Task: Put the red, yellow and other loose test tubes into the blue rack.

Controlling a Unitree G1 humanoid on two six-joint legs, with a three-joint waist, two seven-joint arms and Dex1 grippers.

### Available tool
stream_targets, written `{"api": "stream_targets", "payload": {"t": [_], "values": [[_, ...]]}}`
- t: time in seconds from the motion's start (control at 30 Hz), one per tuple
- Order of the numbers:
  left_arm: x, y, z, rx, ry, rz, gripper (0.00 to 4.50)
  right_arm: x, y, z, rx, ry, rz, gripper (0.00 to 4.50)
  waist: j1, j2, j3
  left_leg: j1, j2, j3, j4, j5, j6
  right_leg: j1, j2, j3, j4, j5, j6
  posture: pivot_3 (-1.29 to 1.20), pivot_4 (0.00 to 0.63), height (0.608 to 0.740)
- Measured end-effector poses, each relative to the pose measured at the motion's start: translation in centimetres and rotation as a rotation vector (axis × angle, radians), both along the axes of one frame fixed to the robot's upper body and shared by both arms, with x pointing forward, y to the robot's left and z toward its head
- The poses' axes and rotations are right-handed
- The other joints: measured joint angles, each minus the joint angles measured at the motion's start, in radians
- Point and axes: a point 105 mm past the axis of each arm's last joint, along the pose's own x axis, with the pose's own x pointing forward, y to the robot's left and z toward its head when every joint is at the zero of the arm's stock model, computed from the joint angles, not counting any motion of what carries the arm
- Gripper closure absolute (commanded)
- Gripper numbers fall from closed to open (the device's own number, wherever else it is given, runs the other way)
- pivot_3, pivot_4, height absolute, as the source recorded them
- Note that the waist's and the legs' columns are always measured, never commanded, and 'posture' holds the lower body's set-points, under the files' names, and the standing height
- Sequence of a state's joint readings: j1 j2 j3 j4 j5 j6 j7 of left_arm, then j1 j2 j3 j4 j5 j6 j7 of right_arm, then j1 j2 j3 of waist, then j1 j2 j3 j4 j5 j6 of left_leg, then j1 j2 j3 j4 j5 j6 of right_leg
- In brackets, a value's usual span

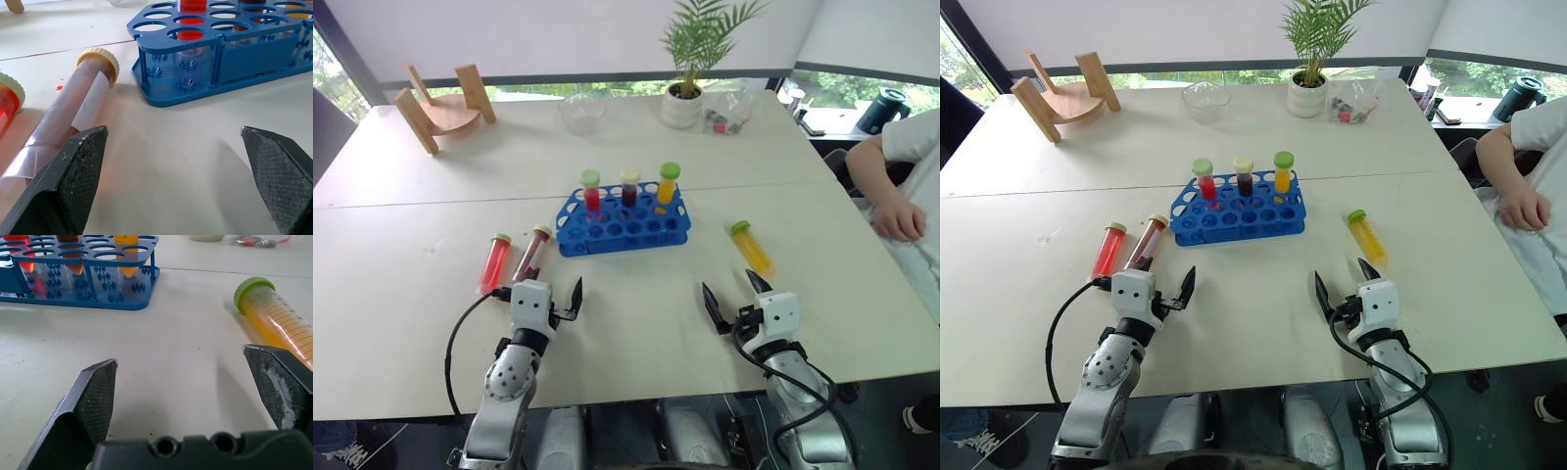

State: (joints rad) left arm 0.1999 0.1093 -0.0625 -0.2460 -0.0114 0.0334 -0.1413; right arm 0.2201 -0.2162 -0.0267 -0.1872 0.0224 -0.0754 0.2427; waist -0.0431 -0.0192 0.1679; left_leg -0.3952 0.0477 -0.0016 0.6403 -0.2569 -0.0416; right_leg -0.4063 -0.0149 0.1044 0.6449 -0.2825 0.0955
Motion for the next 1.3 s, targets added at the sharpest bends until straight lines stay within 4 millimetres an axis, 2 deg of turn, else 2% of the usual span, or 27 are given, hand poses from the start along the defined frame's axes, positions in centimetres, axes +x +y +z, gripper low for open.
{"api": "stream_targets", "payload": {"t": [0.6, 0.7, 0.8, 0.87, 0.93, 1.0, 1.07, 1.17, 1.3], "values": [[0.1, -0.2, 0.1, 0.014, -0.001, -0.030, 0.03, -0.1, -0.2, 0.2, -0.044, 0.011, 0.031, 0.00, 0.001, 0.000, 0.000, -0.001, -0.001, 0.001, -0.001, 0.000, 0.000, -0.001, 0.000, 0.000, 0.000, 0.000, 0.000, 0.00, 0.150, 0.740], [0.0, -0.2, 0.7, 0.049, 0.011, -0.098, 0.03, -0.2, -0.4, 1.5, -0.081, 0.033, 0.066, 0.00, 0.000, 0.000, 0.000, -0.007, 0.000, 0.002, -0.001, 0.000, 0.000, -0.006, 0.000, 0.000, 0.000, 0.000, 0.000, 0.00, 0.150, 0.740], [0.3, -0.5, 2.7, 0.068, 0.000, -0.197, 0.03, 0.4, -0.8, 4.0, -0.126, 0.047, 0.086, 0.00, 0.000, 0.000, 0.001, -0.012, 0.000, 0.002, 0.000, 0.000, 0.000, -0.011, 0.001, -0.001, 0.001, 0.001, 0.000, 0.00, 0.150, 0.740], [0.4, -0.5, 4.9, 0.091, -0.002, -0.311, 0.03, 1.4, -1.2, 6.0, -0.175, 0.091, 0.102, 0.00, -0.002, 0.000, 0.002, -0.014, 0.000, 0.002, 0.002, 0.001, 0.000, -0.014, 0.002, -0.001, 0.004, 0.001, -0.001, 0.00, 0.150, 0.740], [0.3, -0.5, 8.0, 0.130, -0.010, -0.449, 0.03, 2.8, -2.2, 8.9, -0.206, 0.119, 0.089, 0.00, -0.001, 0.000, 0.002, -0.014, 0.000, 0.002, 0.003, 0.001, 0.000, -0.014, 0.003, -0.002, 0.004, 0.001, -0.001, 0.00, 0.150, 0.740], [-0.3, -0.7, 9.5, 0.167, 0.026, -0.592, 0.03, 3.6, -2.6, 10.8, -0.219, 0.176, 0.100, 0.00, -0.002, 0.000, 0.002, -0.014, 0.000, 0.001, 0.002, 0.001, 0.001, -0.014, 0.003, -0.002, 0.004, 0.001, -0.001, 0.00, 0.150, 0.740], [-1.2, -0.4, 10.4, 0.207, 0.124, -0.754, 0.03, 4.6, -2.6, 12.2, -0.209, 0.299, 0.129, 0.00, -0.005, 0.000, 0.007, -0.015, 0.000, 0.002, 0.002, 0.000, 0.001, -0.015, 0.004, -0.002, 0.004, 0.001, -0.001, 0.00, 0.150, 0.740], [-2.1, 0.4, 12.4, 0.239, 0.192, -0.909, 0.03, 5.7, -3.1, 13.8, -0.174, 0.461, 0.143, 0.00, -0.004, -0.001, 0.012, -0.015, 0.000, 0.002, 0.002, 0.000, 0.001, -0.016, 0.003, -0.002, 0.003, 0.001, -0.001, 0.00, 0.150, 0.740], [-2.8, 1.3, 14.3, 0.218, 0.258, -1.054, 0.03, 7.4, -3.8, 14.2, -0.141, 0.700, 0.143, 0.00, -0.004, -0.001, 0.017, -0.018, 0.000, 0.004, 0.002, -0.001, 0.004, -0.018, 0.003, -0.002, 0.002, 0.001, -0.001, 0.00, 0.150, 0.740]]}}
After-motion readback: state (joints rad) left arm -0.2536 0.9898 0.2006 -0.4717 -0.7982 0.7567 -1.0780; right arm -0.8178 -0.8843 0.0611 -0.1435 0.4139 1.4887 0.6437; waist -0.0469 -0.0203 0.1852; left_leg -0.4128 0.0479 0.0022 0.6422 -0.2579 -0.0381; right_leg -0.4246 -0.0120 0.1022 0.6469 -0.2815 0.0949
